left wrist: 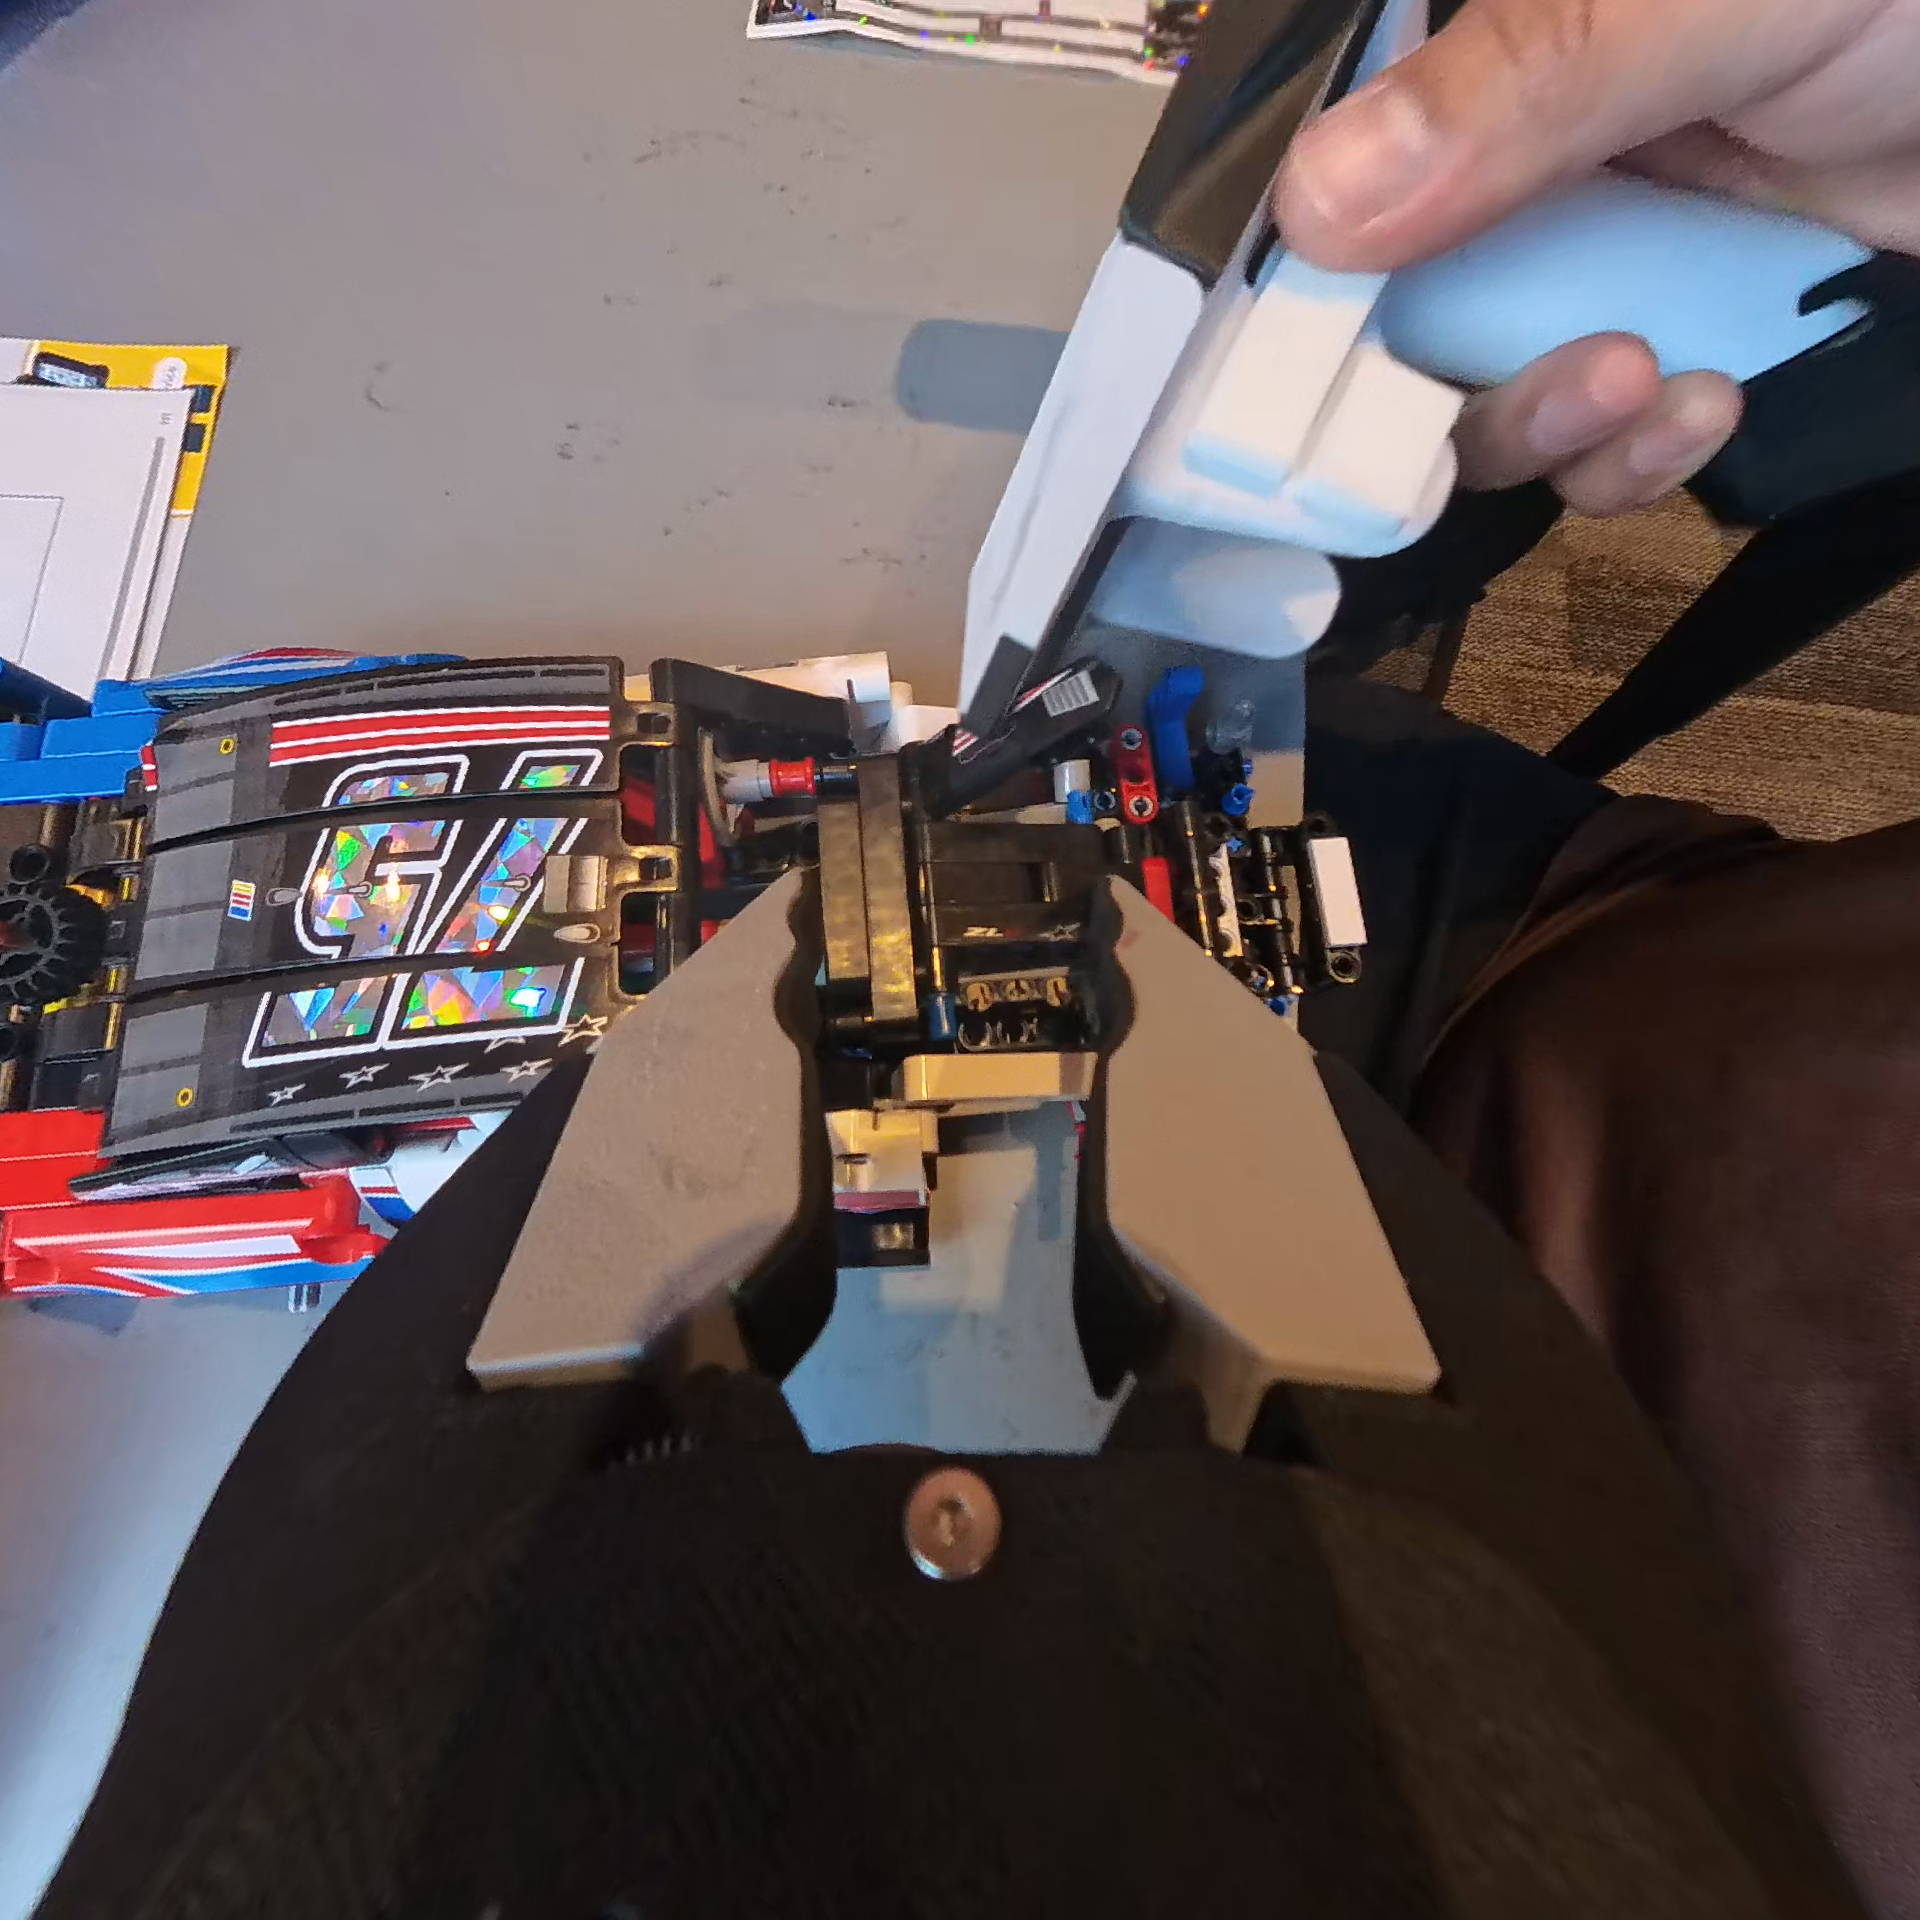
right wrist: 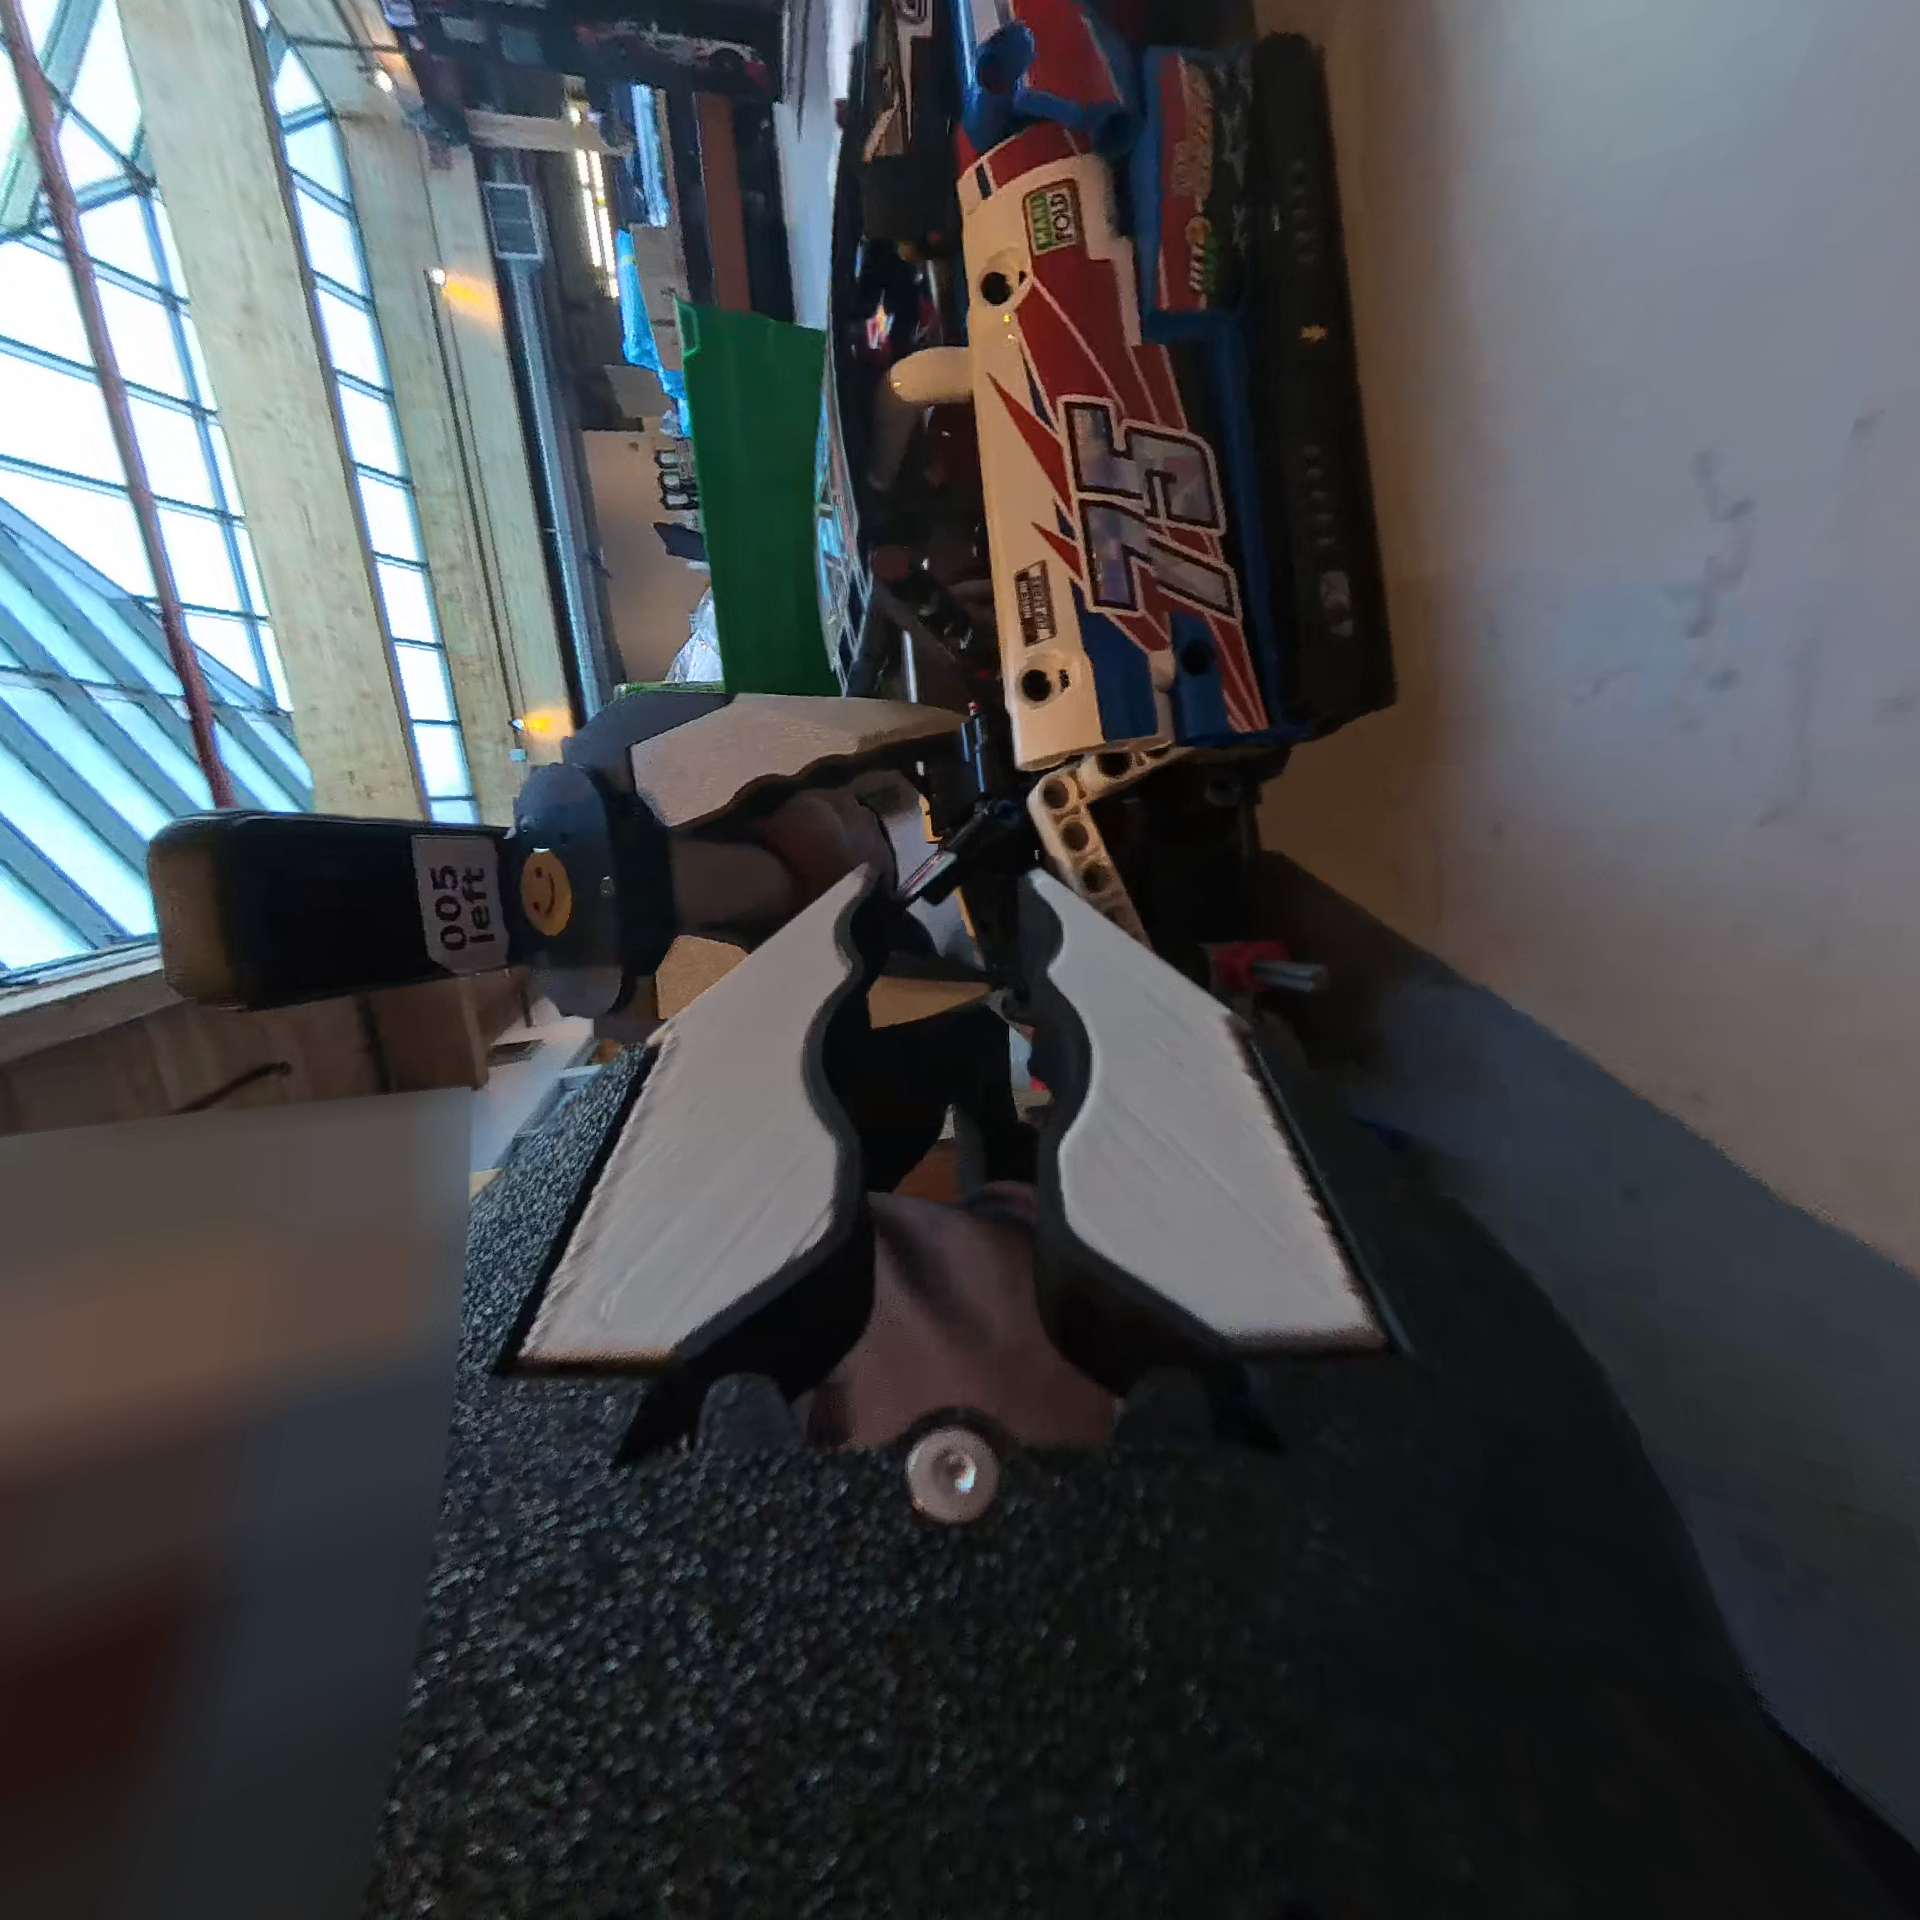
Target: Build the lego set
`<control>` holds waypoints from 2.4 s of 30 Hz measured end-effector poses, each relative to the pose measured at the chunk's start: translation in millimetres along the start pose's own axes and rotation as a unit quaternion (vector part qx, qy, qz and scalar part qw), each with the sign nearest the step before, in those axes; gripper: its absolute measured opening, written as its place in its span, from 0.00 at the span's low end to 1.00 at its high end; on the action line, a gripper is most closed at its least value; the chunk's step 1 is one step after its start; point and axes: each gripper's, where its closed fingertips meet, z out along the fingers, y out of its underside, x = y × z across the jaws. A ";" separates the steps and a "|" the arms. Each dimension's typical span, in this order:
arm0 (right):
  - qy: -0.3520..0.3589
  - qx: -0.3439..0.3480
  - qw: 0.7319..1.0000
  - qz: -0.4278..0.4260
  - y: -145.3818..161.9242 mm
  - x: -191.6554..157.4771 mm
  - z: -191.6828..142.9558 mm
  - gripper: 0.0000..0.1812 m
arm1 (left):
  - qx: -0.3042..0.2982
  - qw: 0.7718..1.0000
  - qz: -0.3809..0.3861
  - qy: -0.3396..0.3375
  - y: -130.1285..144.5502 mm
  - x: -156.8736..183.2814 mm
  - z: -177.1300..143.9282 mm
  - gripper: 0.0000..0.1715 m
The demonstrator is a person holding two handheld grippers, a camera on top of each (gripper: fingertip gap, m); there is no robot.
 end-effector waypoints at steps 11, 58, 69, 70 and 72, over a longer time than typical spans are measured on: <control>-0.013 -0.055 0.997 0.049 -4.8 2.3 11.1 0.07 | -0.001 1.000 0.014 -0.013 2.0 -0.4 0.1 0.31; 0.104 -0.015 0.945 -0.309 -15.0 7.7 13.5 0.07 | 0.038 0.999 -0.004 -0.031 -5.5 -16.3 -3.5 0.15; 0.230 -0.095 0.864 -0.438 -16.0 13.0 5.4 0.10 | -0.002 1.000 0.005 -0.008 -8.8 -14.7 -24.1 0.24; 0.247 -0.092 0.847 -0.461 -17.5 11.8 5.2 0.10 | -0.025 0.999 0.016 -0.016 -3.3 -15.8 -20.3 0.24; 0.270 -0.090 0.819 -0.497 -19.9 10.6 7.6 0.11 | -0.056 0.998 0.026 -0.014 3.8 -12.6 -9.9 0.22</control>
